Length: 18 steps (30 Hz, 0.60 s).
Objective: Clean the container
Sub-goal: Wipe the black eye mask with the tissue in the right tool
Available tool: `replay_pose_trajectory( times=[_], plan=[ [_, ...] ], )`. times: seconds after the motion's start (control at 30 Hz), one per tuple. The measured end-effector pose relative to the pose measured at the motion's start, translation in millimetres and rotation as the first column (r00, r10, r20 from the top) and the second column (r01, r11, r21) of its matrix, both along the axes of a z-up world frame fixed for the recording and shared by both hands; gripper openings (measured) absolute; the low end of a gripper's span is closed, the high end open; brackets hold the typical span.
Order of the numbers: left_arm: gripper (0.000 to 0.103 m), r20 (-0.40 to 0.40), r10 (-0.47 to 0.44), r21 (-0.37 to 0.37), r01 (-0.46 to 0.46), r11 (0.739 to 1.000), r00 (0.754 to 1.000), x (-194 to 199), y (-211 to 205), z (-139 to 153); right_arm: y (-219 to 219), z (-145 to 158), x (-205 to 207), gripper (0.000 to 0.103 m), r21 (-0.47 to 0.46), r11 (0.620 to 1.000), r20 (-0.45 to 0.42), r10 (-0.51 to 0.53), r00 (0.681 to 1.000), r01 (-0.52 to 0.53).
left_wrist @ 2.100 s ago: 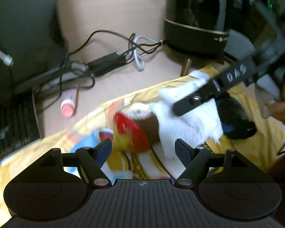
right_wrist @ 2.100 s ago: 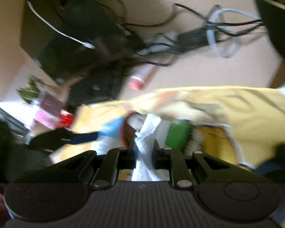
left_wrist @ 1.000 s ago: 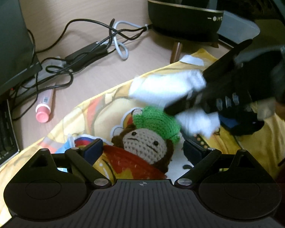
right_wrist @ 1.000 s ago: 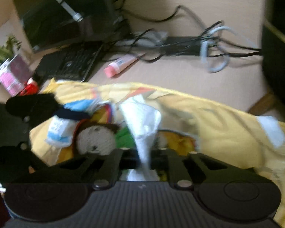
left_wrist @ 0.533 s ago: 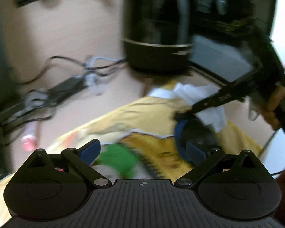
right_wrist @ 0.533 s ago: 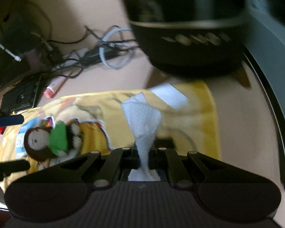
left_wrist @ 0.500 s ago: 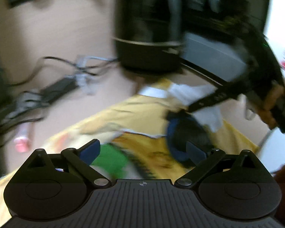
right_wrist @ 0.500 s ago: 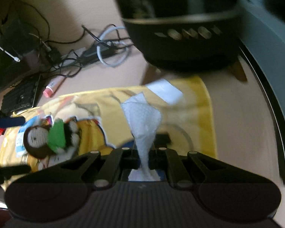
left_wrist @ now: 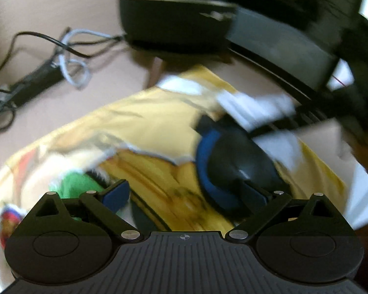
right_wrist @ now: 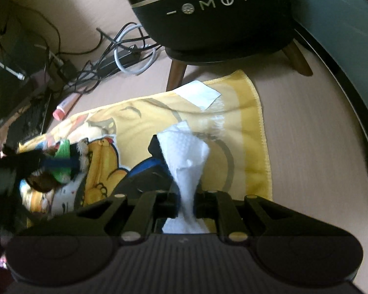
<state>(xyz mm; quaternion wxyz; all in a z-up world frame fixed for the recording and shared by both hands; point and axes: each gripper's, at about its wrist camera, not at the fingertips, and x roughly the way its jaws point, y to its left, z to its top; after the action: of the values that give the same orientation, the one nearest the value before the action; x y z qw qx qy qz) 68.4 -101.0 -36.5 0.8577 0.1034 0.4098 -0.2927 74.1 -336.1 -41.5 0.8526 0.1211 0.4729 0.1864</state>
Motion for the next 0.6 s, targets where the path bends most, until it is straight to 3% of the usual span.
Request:
replay_pose_trajectory(
  times=[0.07,0.13,0.2,0.33,0.5,0.6],
  plan=[
    [0.1,0.012,0.059,0.007,-0.059,0.998,0.998,7.5,-2.8,6.5,-3.0,-0.9,-0.4,0.012,-0.006,1.0,0.003,-0.004,1.0,0.004],
    [0.1,-0.028,-0.006,-0.074,0.004,0.997,1.0,1.3,-7.0,17.6,-8.1,-4.4,-0.1,0.012,0.003,1.0,-0.011,-0.016,1.0,0.016],
    [0.1,-0.06,-0.104,-0.099,0.097,0.99,0.993,-13.7,-20.5,20.3,-12.5,-6.8,-0.1,0.012,0.016,1.0,-0.019,-0.02,1.0,0.02],
    [0.1,-0.094,-0.219,0.003,0.22,0.975,0.971,-41.8,-51.9,2.5,-12.3,-6.1,1.8,0.014,0.026,1.0,-0.029,-0.007,1.0,0.007],
    [0.1,-0.097,-0.211,0.086,0.219,0.972,0.973,-48.3,-61.4,-15.0,7.2,-1.1,8.9,0.014,0.008,0.999,-0.011,0.046,0.999,-0.046],
    [0.1,-0.102,-0.167,0.073,0.174,0.982,0.981,-42.6,-46.4,-14.3,15.2,11.4,11.8,0.014,0.046,0.997,0.029,0.055,0.998,-0.056]
  ],
)
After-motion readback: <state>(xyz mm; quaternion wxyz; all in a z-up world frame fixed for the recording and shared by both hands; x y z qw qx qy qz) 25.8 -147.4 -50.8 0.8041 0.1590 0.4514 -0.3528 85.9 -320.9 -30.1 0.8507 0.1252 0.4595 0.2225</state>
